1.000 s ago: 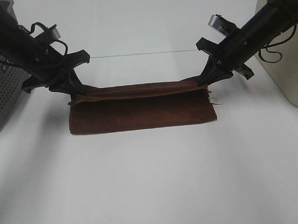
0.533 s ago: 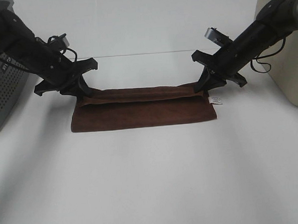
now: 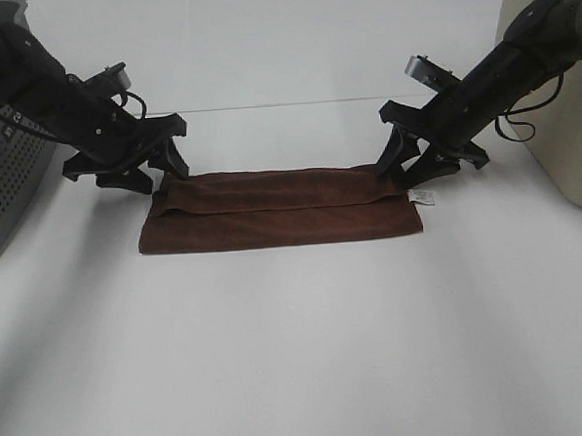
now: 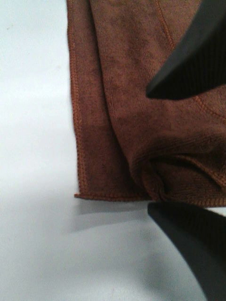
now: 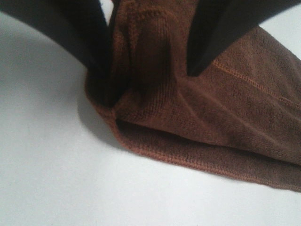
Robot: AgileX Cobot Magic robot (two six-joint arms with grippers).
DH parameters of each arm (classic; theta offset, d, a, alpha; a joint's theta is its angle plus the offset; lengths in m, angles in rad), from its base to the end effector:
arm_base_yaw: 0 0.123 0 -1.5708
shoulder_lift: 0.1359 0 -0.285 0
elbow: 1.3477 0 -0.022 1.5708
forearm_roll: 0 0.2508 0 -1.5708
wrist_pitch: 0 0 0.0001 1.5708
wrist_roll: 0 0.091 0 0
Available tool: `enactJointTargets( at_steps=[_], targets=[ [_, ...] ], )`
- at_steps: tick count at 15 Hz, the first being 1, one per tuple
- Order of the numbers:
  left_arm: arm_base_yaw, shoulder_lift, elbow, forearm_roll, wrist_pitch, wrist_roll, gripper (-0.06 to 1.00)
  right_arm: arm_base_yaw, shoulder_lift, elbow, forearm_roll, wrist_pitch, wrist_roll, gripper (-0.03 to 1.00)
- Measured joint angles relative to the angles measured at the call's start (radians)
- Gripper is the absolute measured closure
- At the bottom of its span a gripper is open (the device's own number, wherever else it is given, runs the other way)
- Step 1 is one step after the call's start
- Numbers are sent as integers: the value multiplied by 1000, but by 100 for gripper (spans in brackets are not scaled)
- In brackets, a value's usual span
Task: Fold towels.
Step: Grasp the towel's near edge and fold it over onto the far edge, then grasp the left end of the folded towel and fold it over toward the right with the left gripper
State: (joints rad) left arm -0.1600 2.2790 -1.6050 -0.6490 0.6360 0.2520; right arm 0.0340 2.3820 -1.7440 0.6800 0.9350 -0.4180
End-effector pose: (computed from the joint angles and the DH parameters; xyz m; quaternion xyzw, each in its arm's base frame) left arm 0.4598 -0.1073 0.1154 -0.0242 0.9587 -0.2231 0.1745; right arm 0.4709 0.0621 0.1001 -0.0294 0.9597 0.2638 0.0921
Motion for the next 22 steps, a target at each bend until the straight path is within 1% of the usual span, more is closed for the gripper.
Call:
enactJointTargets(
  at_steps=[1, 2, 3, 5, 6, 8, 9, 10, 11, 12, 13, 14, 15, 17, 18, 19, 21, 22],
  targets=[
    [2, 0, 0, 6, 0, 0, 24, 0, 0, 0, 1, 14, 0, 36],
    [2, 0, 0, 7, 1, 0, 18, 0, -2, -1, 7, 27, 0, 28],
    [2, 0, 0, 10, 5, 0, 15, 0, -13, -1, -2, 36, 0, 21],
    [2, -6, 0, 55, 35, 0, 15, 0, -47, -1, -46, 51, 15, 19],
    [2, -11, 0, 88, 56, -10, 15, 0, -68, -3, -88, 62, 46, 18],
    [2, -15, -1, 134, 100, -72, 15, 0, -89, -3, -190, 109, 129, 18],
    [2, -11, -1, 136, 104, -86, 15, 0, -89, -3, -234, 128, 157, 18],
    [2, -2, -1, 120, 104, -90, 15, 0, -89, -3, -271, 133, 170, 18],
    [2, 10, -1, 96, 104, -90, 15, 0, -89, -3, -288, 135, 177, 18],
    [2, 19, -1, 49, 103, -79, 15, 0, -89, -3, -293, 136, 178, 18],
    [2, 26, -1, -11, 103, -53, 18, 0, -89, -3, -295, 136, 178, 18],
    [2, 37, -2, -69, 103, -23, 25, 0, -89, -3, -295, 136, 178, 18],
    [2, 46, -2, -94, 104, -10, 37, 0, -89, -3, -295, 136, 178, 18],
    [6, 53, -1, -105, 118, -7, 76, 0, -89, -3, -295, 136, 178, 18],
    [9, 46, -1, -92, 125, -6, 89, 0, -89, -3, -295, 136, 178, 18],
    [14, 33, -1, -61, 127, -9, 91, 0, -89, -3, -295, 136, 178, 18],
    [37, -19, -44, 68, 162, -74, 91, 0, -89, -3, -295, 135, 178, 18],
    [41, -38, -86, 146, 202, -126, 91, 0, -89, -3, -295, 135, 178, 18]
  ],
)
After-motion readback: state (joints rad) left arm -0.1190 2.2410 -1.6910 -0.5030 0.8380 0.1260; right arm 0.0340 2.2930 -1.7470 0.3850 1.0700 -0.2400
